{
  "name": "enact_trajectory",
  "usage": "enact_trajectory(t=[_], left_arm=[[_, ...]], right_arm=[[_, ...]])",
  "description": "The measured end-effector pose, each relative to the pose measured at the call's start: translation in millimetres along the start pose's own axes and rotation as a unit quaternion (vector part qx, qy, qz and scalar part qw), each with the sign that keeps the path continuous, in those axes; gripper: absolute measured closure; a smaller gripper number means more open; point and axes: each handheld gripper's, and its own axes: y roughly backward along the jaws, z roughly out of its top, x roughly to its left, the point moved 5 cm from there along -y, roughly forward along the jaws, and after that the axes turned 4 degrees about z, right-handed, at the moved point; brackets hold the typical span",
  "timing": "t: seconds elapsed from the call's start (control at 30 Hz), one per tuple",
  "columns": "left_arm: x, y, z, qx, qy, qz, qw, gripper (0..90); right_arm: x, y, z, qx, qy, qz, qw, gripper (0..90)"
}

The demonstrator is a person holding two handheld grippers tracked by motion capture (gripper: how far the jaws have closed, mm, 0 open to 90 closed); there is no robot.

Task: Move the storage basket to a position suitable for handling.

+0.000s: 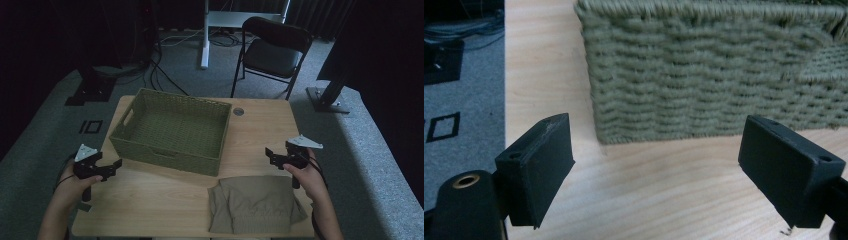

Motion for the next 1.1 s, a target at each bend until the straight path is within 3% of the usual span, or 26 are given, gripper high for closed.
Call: enact_trajectory(t=[0.3,0.67,1.1], left_arm=[[6.1,5.8,20.2,-0.013,-0.008,-0.002,0.9999,15.1],[10.5,5.0,42.3,-0.033,-0.009,-0.014,0.9993,15.1],[23.2,-12.9,62.0,-0.029,-0.003,-0.014,0.9995,15.1]], right_arm=[[31.2,-6.7,13.5,0.000,0.028,0.025,0.9993,11.3],[59.4,-18.8,24.5,0.001,0.041,0.052,0.9978,11.3],[88.9,-36.5,32.9,0.004,0.051,0.074,0.9959,11.3]])
